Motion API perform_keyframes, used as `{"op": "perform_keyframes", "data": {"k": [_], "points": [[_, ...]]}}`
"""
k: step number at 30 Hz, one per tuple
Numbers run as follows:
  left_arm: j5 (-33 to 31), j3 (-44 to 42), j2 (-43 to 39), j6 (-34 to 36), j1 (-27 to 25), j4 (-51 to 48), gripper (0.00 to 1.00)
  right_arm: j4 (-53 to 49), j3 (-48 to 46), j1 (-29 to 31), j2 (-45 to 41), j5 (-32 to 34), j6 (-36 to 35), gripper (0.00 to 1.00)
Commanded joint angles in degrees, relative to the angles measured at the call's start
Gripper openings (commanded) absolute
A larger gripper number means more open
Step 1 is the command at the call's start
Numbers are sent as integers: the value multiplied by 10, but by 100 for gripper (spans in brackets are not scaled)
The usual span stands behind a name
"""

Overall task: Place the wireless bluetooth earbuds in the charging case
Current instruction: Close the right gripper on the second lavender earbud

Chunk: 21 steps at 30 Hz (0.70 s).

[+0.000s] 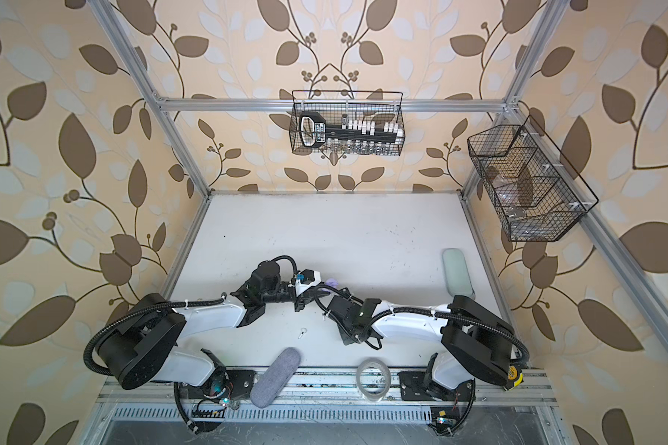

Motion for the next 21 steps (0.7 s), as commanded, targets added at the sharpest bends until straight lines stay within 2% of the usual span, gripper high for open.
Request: {"op": "perform_keyframes", "data": {"k": [1,16,21], "points": [[-2,17,3,-4,-6,15,0,-23,3,4,19,1,-5,28],[-4,20,5,-5,-5,14,0,-32,-4,7,12,2,-4,26],[-4,19,4,-5,-5,13,0,-32,-5,7,13,2,-3,23]]}}
